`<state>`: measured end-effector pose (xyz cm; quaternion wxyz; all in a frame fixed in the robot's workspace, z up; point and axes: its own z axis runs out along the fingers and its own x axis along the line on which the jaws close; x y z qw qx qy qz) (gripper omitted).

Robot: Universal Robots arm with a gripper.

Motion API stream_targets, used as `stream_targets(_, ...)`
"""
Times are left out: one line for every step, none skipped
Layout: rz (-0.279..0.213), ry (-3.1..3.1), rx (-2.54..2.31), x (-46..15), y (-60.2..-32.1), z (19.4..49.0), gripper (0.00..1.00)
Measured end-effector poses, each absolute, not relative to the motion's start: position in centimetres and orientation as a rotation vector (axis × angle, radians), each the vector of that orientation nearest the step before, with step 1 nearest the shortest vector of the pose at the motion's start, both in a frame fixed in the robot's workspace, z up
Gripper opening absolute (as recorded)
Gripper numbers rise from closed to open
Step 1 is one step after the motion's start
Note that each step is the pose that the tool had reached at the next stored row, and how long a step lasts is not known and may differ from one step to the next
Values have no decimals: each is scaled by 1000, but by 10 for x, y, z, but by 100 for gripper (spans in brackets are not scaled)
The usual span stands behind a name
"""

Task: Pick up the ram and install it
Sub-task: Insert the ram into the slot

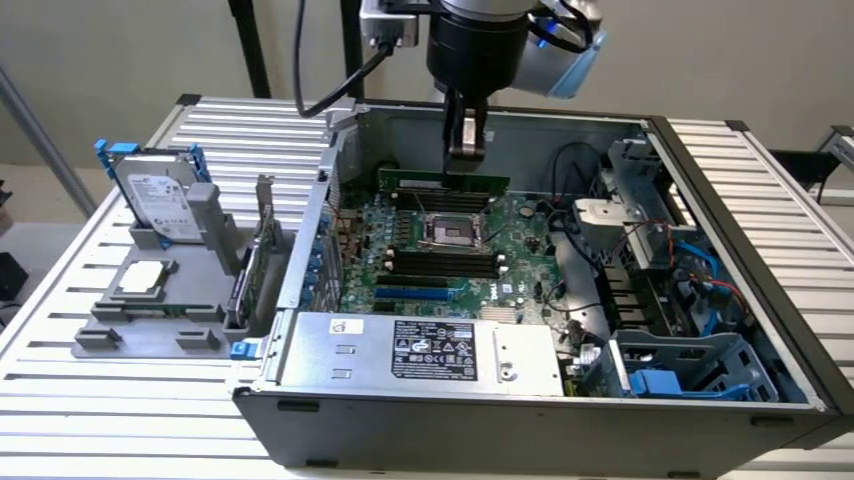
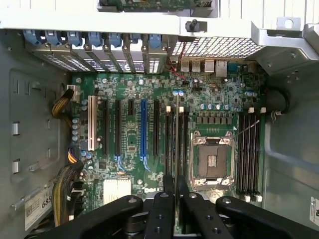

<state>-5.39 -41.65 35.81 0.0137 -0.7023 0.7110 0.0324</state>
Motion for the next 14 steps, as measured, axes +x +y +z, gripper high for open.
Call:
stream_targets(101, 2214, -2187, -54, -416, 356, 14)
stream_targets(101, 2214, -2187, -54, -415, 354, 14)
stream_targets(101, 2214, -2187, -54, -415, 353, 14)
stream_targets(101, 2214, -2187, -54, -414, 351, 14)
stream_targets(101, 2214, -2187, -54, -413, 349, 14)
stream_targets(101, 2214, -2187, -54, -412, 347, 14)
stream_targets(101, 2214, -2187, -54, -411, 345, 14)
stream_targets(101, 2214, -2187, -54, -410, 343, 14)
stream_targets(101, 2214, -2187, -54, -409, 342, 14)
stream_targets(101, 2214, -2187, -54, -407, 340, 14)
stream_targets(101, 2214, -2187, -54, -406, 338, 14)
stream_targets(101, 2214, -2187, -54, -405, 336, 14)
stream_targets(101, 2214, -2187, -54, -404, 334, 14)
stream_targets(101, 2214, -2187, -54, -403, 332, 14)
